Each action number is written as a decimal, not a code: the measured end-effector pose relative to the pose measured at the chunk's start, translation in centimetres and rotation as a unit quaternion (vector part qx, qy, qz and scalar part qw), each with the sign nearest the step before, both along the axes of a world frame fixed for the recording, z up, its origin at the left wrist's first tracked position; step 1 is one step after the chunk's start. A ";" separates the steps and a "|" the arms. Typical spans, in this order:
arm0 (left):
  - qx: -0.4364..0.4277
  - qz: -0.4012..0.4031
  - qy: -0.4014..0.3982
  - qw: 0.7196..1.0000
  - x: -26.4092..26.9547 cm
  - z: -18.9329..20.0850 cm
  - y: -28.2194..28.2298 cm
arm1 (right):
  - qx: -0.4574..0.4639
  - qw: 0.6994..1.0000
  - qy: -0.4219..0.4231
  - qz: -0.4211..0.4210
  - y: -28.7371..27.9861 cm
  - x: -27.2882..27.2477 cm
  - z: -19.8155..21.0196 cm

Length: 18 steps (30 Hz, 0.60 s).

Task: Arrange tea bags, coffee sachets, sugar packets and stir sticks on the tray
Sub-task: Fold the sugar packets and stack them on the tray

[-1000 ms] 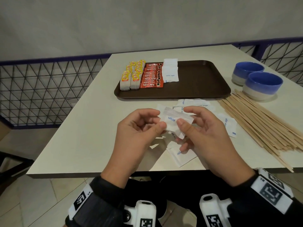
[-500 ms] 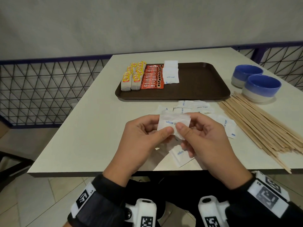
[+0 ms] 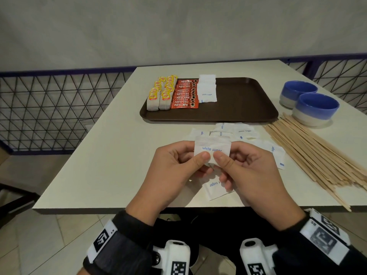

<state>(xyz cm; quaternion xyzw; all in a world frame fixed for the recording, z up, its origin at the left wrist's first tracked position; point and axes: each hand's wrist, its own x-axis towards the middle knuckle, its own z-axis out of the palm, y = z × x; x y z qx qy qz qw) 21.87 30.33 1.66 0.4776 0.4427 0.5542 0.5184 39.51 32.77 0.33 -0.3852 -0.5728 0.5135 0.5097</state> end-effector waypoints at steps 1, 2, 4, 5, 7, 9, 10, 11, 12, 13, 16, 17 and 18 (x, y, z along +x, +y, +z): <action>0.004 -0.001 0.006 1.000 0.0 0.0 0.0 | 0.000 1.000 -0.001 -0.002 0.0 0.1 0.0; 0.008 0.000 0.017 1.000 -0.1 0.0 0.0 | -0.001 1.000 -0.001 -0.001 0.0 0.1 -0.1; 0.018 0.004 0.039 0.999 -0.1 0.1 -0.1 | -0.002 1.000 0.003 0.001 0.0 0.2 -0.1; 0.020 0.004 0.044 0.999 -0.1 0.1 -0.1 | 0.000 1.000 0.004 0.004 -0.1 0.2 0.0; 0.023 0.004 0.049 0.999 -0.1 0.1 -0.2 | 0.001 1.000 0.004 0.005 -0.1 0.2 0.1; 0.024 0.006 0.047 0.999 -0.1 0.1 -0.2 | 0.000 1.000 0.005 0.004 -0.1 0.2 0.1; 0.024 0.008 0.043 0.999 0.0 0.1 -0.2 | 0.000 1.000 0.007 0.003 -0.1 0.2 0.1; 0.024 0.008 0.039 0.999 0.0 0.1 -0.2 | 0.001 1.000 0.009 0.002 -0.1 0.2 0.1; 0.024 0.007 0.035 0.999 0.0 0.1 -0.3 | 0.002 1.000 0.011 0.002 -0.1 0.1 0.1; 0.025 0.006 0.035 0.999 0.0 0.1 -0.3 | 0.002 1.000 0.012 0.002 -0.1 0.1 0.1; 0.027 0.005 0.034 0.999 0.0 0.2 -0.3 | 0.004 1.000 0.012 0.000 -0.2 0.1 0.2; 0.027 0.004 0.033 0.999 0.0 0.2 -0.3 | 0.004 1.000 0.010 -0.001 -0.3 0.1 0.3; 0.026 0.003 0.034 0.999 0.0 0.2 -0.3 | 0.004 1.000 0.007 -0.003 -0.3 0.1 0.4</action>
